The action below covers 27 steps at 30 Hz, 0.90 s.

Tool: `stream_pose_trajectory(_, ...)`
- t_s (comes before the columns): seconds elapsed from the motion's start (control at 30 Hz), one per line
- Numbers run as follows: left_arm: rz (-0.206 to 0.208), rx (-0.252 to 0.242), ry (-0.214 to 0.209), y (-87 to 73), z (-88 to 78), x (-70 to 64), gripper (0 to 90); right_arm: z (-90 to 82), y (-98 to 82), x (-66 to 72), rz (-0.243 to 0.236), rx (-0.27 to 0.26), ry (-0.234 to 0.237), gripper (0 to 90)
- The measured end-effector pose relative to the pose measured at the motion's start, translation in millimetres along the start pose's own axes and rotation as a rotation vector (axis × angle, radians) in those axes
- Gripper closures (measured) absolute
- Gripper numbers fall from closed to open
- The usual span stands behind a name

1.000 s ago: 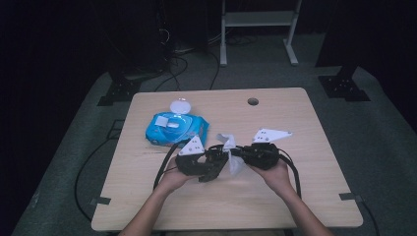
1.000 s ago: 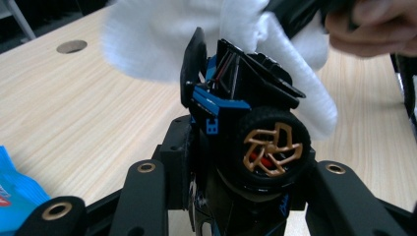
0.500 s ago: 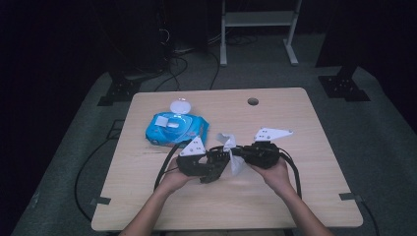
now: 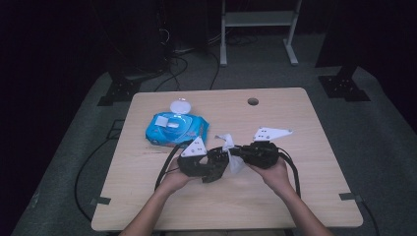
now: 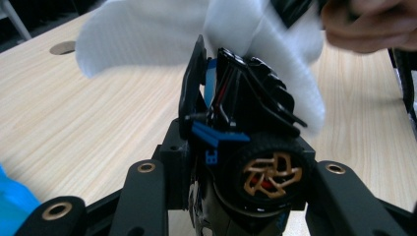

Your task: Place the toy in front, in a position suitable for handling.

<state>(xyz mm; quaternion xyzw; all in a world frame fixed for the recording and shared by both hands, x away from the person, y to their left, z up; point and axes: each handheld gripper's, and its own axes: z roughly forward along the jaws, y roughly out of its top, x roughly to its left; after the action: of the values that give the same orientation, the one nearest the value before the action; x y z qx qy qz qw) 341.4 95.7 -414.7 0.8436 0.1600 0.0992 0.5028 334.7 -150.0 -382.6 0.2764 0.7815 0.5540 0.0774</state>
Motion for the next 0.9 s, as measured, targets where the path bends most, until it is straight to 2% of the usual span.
stream_pose_trajectory(0.07, 0.012, 0.001, 0.003, 1.3, 1.2, -1.9, 57.1, 0.2, 4.8, 6.7, -0.010, -0.013, 0.031, 86.3)
stream_pose_trajectory(0.13, 0.015, 0.004, 0.005, 1.9, 0.5, -2.6, 57.1, 1.4, 6.1, 10.4, -0.030, -0.002, 0.028, 86.3)
stream_pose_trajectory(0.2, 0.011, 0.003, 0.009, 1.6, -0.4, -2.7, 57.1, 1.3, 3.1, 5.8, -0.022, 0.003, 0.019, 86.3)
stream_pose_trajectory(0.33, 0.006, 0.002, 0.019, 1.0, -3.3, 0.5, 57.1, -1.2, -11.9, -13.3, 0.056, 0.023, -0.012, 86.2)
stream_pose_trajectory(0.37, 0.001, -0.004, 0.020, 1.1, -4.1, 1.3, 57.1, -0.8, -14.8, -16.4, 0.058, 0.030, -0.021, 86.3)
stream_pose_trajectory(0.4, -0.001, -0.008, 0.022, 1.6, -4.8, 1.8, 57.1, 0.0, -18.3, -19.9, 0.077, 0.040, -0.019, 86.3)
stream_pose_trajectory(0.47, 0.002, -0.004, 0.025, 2.2, -5.3, 2.1, 57.1, 3.1, -23.7, -25.6, 0.120, 0.055, 0.016, 86.2)
stream_pose_trajectory(0.5, 0.001, -0.005, 0.024, 2.0, -5.0, 2.1, 57.1, 4.7, -25.1, -26.3, 0.127, 0.060, 0.019, 86.2)
stream_pose_trajectory(0.67, 0.010, -0.001, 0.022, 3.3, -3.7, 1.1, 57.1, 7.9, -25.8, -26.5, 0.148, 0.062, 0.041, 86.2)
stream_pose_trajectory(0.77, 0.016, -0.017, 0.020, 7.3, -3.4, -0.9, 57.1, 3.6, -22.6, -25.4, 0.169, 0.039, 0.063, 86.3)
stream_pose_trajectory(0.87, 0.026, -0.025, 0.015, 10.9, -0.9, -3.8, 57.4, -2.8, -15.1, -19.3, 0.155, 0.011, 0.073, 86.3)
stream_pose_trajectory(0.9, 0.027, -0.027, 0.009, 11.2, -0.1, -4.1, 57.5, -4.9, -11.4, -15.5, 0.136, 0.009, 0.074, 86.3)
